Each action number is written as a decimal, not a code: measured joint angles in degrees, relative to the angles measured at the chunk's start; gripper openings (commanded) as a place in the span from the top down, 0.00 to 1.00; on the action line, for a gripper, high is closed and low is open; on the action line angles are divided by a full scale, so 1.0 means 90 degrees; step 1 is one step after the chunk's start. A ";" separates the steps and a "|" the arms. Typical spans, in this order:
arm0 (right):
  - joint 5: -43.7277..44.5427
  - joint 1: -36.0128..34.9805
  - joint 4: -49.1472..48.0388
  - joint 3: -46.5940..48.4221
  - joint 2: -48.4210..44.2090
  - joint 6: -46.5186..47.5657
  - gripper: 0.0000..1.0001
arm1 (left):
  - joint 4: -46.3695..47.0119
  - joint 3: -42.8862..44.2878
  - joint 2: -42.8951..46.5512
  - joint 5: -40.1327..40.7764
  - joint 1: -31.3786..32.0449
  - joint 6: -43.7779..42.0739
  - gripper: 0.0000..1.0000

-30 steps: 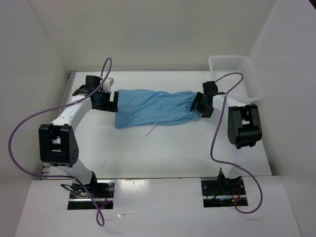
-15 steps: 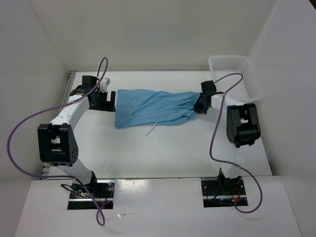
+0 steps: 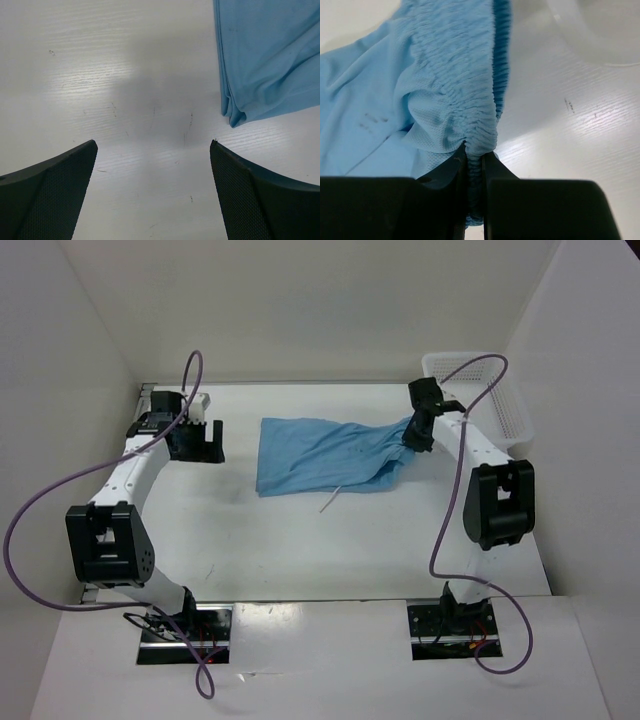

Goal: Fold and stack the shorts
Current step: Fold the shorts

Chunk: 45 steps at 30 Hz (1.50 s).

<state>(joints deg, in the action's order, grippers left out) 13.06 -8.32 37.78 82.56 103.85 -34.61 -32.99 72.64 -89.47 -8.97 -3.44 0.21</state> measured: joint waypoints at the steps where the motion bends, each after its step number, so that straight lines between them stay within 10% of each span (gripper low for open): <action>1: 0.0051 -0.0070 0.0117 0.0092 0.0000 0.0012 1.00 | -0.0036 0.0015 0.0000 -0.0007 -0.0019 0.0000 0.00; 15: 0.0192 -0.2475 0.1149 0.3220 0.1365 0.0172 1.00 | -0.0408 0.0085 0.0000 -0.0160 -0.0437 0.0000 0.00; 35: 0.0243 -0.3587 0.3062 0.8519 0.5066 0.0036 1.00 | -0.0597 -0.0022 0.0000 -0.0342 -0.0619 0.0000 0.00; 38: 0.0107 -0.3602 0.3327 0.9651 0.5829 0.0017 0.82 | -0.0610 -0.0068 0.0000 -0.0372 -0.0646 0.0000 0.00; 42: -0.0372 -0.3611 0.3332 1.0200 0.6326 0.0177 0.22 | -0.0641 -0.0085 0.0000 -0.0393 -0.0651 0.0000 0.00; 45: -0.0911 -0.3672 0.3196 1.0290 0.6409 0.0512 0.01 | -0.0653 -0.0085 0.0000 -0.0430 -0.0670 0.0000 0.00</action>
<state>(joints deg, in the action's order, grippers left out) 4.86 -41.36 66.54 175.17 161.53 -30.00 -38.87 71.88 -89.47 -12.84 -9.47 0.21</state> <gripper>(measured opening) 0.856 1.000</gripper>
